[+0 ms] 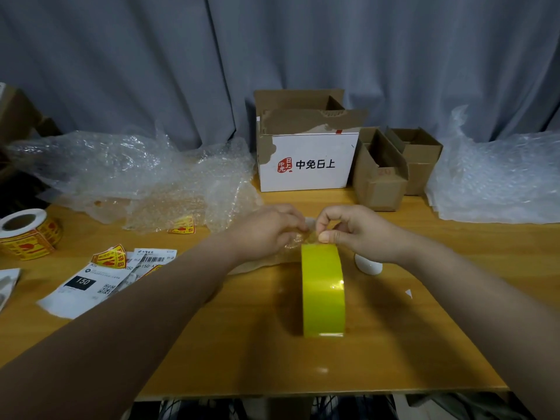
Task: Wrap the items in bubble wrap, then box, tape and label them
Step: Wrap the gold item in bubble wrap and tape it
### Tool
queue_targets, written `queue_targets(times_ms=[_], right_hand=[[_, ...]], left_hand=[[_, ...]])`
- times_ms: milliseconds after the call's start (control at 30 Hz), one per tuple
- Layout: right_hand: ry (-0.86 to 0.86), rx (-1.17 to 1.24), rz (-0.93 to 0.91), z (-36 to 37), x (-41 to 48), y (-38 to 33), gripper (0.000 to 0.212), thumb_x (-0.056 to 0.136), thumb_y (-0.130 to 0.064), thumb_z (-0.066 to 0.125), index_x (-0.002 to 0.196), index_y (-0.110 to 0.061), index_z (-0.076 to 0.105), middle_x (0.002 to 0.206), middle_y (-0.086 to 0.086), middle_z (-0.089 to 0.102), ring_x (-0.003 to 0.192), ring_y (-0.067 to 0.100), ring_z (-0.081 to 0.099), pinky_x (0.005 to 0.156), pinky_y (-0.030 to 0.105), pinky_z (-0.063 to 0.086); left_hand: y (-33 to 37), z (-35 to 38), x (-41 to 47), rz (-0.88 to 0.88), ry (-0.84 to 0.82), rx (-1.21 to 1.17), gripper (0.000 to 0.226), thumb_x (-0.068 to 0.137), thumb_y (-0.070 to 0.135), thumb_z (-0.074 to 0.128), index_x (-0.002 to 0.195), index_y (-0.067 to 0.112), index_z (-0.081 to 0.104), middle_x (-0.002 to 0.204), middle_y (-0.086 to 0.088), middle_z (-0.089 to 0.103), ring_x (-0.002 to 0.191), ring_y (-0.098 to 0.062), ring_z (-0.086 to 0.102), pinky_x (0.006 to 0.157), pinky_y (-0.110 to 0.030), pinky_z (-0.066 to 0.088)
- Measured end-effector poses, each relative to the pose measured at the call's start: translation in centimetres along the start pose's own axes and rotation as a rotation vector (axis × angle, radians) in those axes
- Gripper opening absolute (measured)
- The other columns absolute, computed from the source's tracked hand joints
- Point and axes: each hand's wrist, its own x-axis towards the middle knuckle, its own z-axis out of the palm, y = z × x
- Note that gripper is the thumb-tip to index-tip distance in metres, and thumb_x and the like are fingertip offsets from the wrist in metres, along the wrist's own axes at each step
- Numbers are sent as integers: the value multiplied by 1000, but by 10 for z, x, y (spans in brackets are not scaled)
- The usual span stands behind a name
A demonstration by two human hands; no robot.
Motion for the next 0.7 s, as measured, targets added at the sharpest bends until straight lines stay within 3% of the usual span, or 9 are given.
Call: queue_targets(times_ms=[67, 133, 233, 300, 367, 433, 533, 700], right_hand=[[1, -4, 8, 0, 9, 0, 9, 91, -14, 62, 85, -21, 60, 94, -4, 62, 86, 16, 63, 75, 29, 53], [-26, -25, 4, -1, 17, -3, 12, 91, -15, 63, 84, -24, 60, 100, 3, 64, 91, 26, 62, 80, 32, 51], [-48, -90, -5, -4, 27, -7, 22, 90, -14, 63, 80, -32, 58, 106, 3, 64, 101, 17, 57, 87, 25, 44], [-74, -83, 35, -8, 30, -8, 20, 90, -14, 63, 81, -31, 58, 97, -3, 64, 94, 10, 57, 82, 21, 44], [-94, -103, 81, -10, 30, -7, 13, 90, -15, 64, 84, -27, 61, 90, -8, 63, 86, 5, 57, 77, 16, 43], [-86, -122, 106, -12, 30, -5, 3, 89, -16, 65, 90, -20, 65, 91, -6, 65, 88, 6, 58, 78, 18, 46], [-79, -92, 137, -13, 30, -7, 4, 87, -18, 68, 91, -18, 68, 93, -3, 68, 89, 9, 61, 81, 19, 48], [109, 119, 277, -6, 19, -13, 19, 83, -22, 72, 95, -17, 58, 86, 4, 57, 78, 16, 55, 76, 33, 50]], left_hand=[[-1, 4, -4, 2, 35, -115, 28, 92, 19, 57, 119, 19, 65, 127, 4, 53, 115, -12, 49, 96, -23, 36], [-4, 8, -6, -17, 62, -156, 25, 91, 17, 61, 115, 16, 67, 122, 2, 55, 110, -12, 50, 92, -24, 38], [0, 5, -3, -127, 59, -337, 14, 93, 20, 56, 100, 16, 68, 109, 1, 57, 105, -15, 53, 93, -28, 39], [8, -5, -1, -262, 27, -571, 23, 92, 33, 43, 88, 24, 64, 103, 3, 61, 103, -14, 54, 92, -29, 39], [12, -15, 0, -316, -18, -755, 36, 94, 36, 36, 87, 19, 67, 98, 5, 64, 96, -8, 56, 90, -25, 39], [14, -19, 1, -287, -63, -719, 37, 94, 40, 44, 89, 12, 67, 90, 3, 63, 88, -6, 56, 82, -23, 39], [12, -14, 3, -210, -86, -584, 26, 85, 40, 61, 85, 15, 67, 82, -3, 60, 80, -11, 52, 75, -28, 39], [12, -8, 5, -219, -14, -616, 22, 90, 28, 61, 83, 7, 64, 78, -7, 57, 75, -15, 49, 72, -31, 39]])
